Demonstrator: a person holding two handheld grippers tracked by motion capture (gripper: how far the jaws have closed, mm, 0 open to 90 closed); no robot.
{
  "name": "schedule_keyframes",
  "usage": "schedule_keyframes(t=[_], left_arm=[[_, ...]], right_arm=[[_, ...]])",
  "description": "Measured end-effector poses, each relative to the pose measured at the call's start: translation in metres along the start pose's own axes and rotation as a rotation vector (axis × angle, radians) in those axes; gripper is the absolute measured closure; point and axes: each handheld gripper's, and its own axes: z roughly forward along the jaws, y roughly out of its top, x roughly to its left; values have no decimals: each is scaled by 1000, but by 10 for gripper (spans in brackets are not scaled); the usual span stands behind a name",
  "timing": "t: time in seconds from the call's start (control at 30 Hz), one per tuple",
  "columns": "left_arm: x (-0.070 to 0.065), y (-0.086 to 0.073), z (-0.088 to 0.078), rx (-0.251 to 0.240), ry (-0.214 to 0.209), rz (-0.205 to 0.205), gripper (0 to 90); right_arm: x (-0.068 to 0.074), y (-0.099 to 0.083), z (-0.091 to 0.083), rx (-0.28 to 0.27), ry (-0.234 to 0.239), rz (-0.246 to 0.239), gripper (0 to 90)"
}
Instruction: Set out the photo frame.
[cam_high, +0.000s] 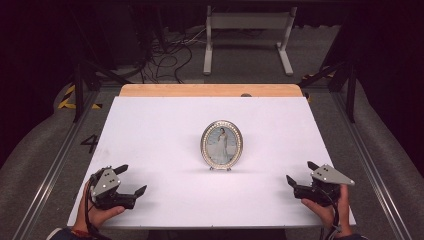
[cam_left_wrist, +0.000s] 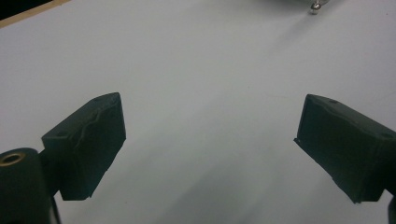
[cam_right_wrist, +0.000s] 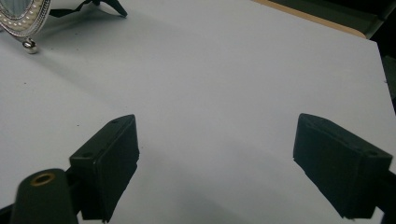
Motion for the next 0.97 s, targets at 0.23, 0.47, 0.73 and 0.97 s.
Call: schedule_keyframes(t=[0.23, 0.47, 0.73, 0.97], left_arm=[[3, 0, -3, -14, -8, -30, 87], [2, 0, -2, 1, -3, -24, 86], [4, -2, -2, 8, 6, -18, 86], [4, -2, -2, 10, 4, -26, 86]], right_arm=[[-6, 2, -3, -22, -10, 3, 145], [-6, 4, -2, -21, -10, 0, 144], [-6, 4, 4, -11, -3, -3, 143], [-5, 5, 5, -12, 0, -6, 141]])
